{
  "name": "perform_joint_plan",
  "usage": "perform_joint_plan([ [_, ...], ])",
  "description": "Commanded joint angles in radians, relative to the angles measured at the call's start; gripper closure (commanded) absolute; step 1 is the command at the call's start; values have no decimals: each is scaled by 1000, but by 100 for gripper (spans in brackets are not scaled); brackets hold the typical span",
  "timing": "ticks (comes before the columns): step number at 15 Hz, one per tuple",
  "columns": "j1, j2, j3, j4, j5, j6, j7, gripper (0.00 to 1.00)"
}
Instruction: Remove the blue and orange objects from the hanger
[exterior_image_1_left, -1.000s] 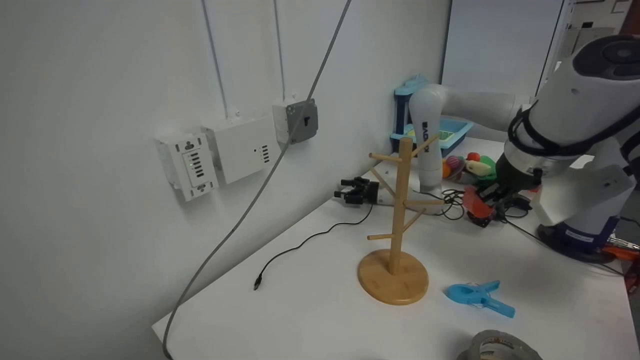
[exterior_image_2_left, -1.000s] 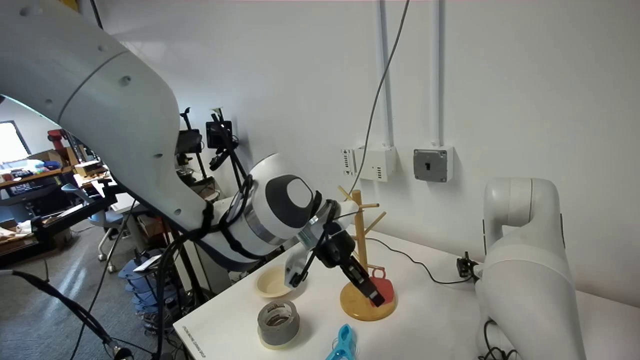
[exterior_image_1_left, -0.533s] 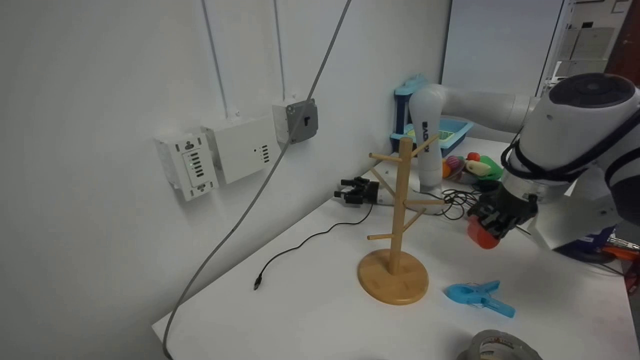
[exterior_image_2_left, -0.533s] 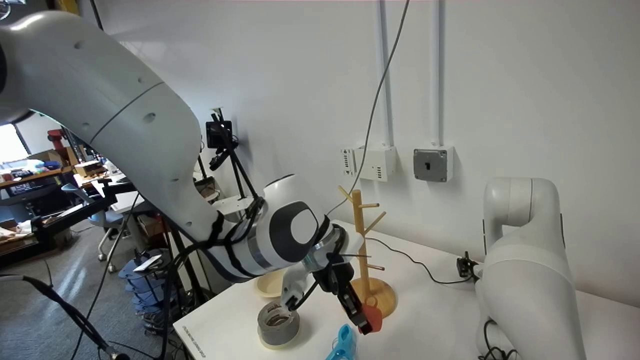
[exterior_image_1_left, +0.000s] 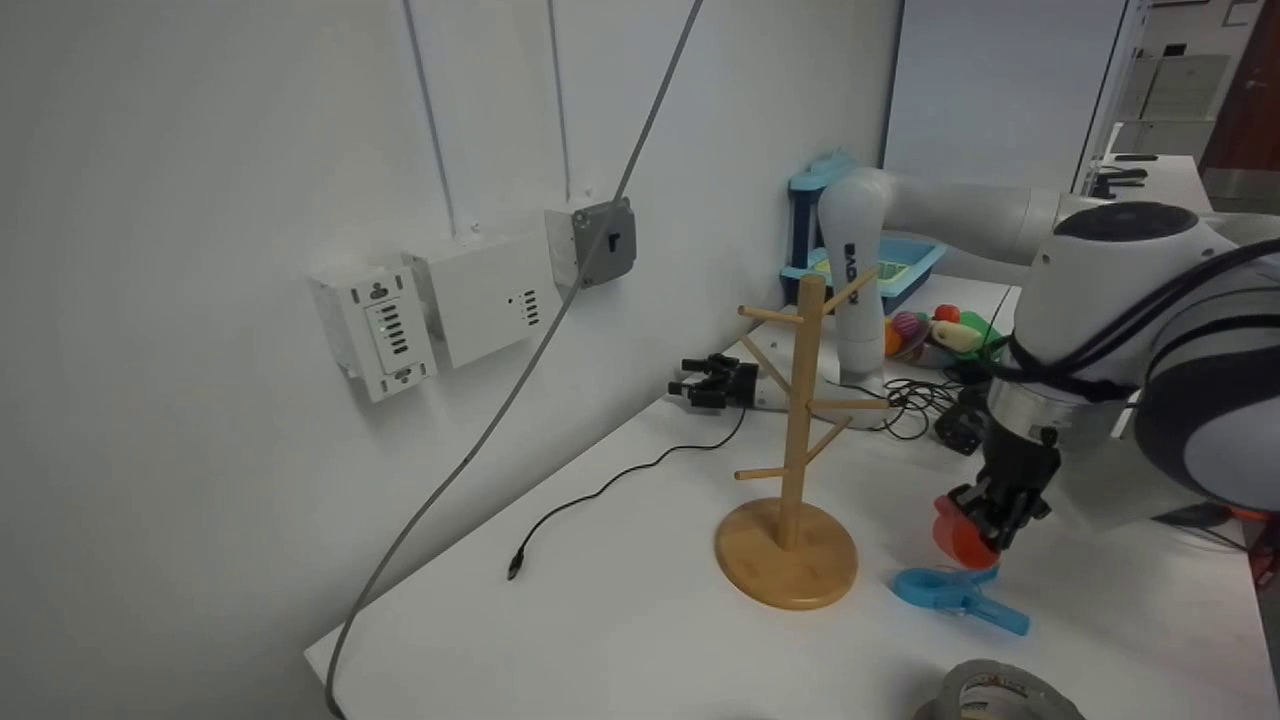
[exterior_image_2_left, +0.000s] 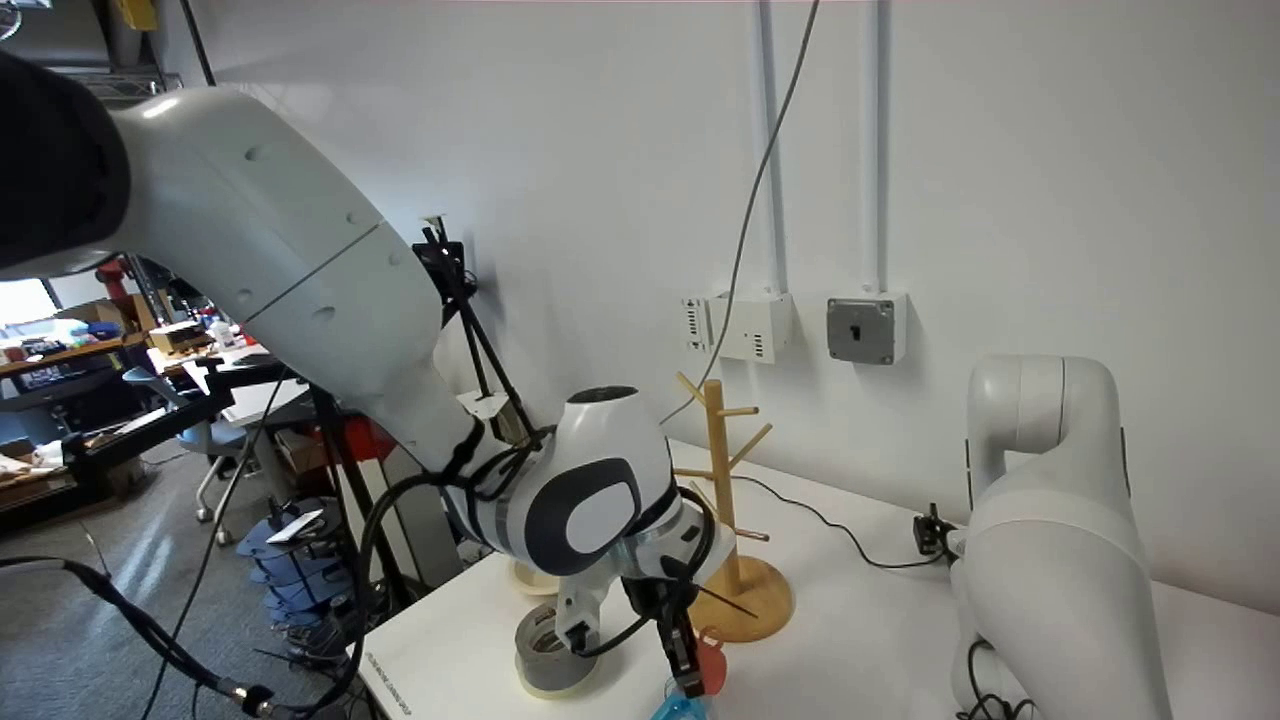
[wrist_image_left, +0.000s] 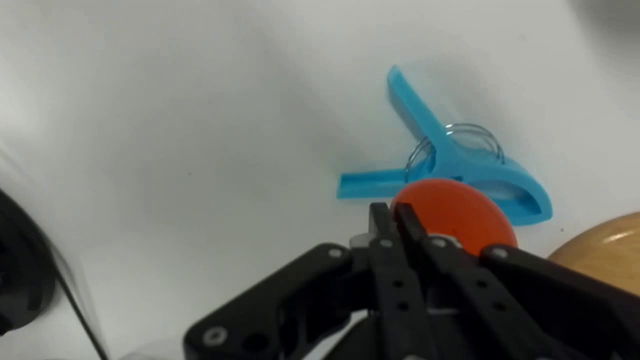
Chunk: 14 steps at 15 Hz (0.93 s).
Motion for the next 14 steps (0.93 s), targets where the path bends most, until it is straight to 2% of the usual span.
perform_joint_plan([
  [1,-74,39,82,40,244,-45,-228,99],
  [3,-85,52,94,61,338,-80,-312,99],
  [8,-113,64,108,111,479,-171,-431,99],
  [14,-131,79,105,150,559,-259,-493,99],
])
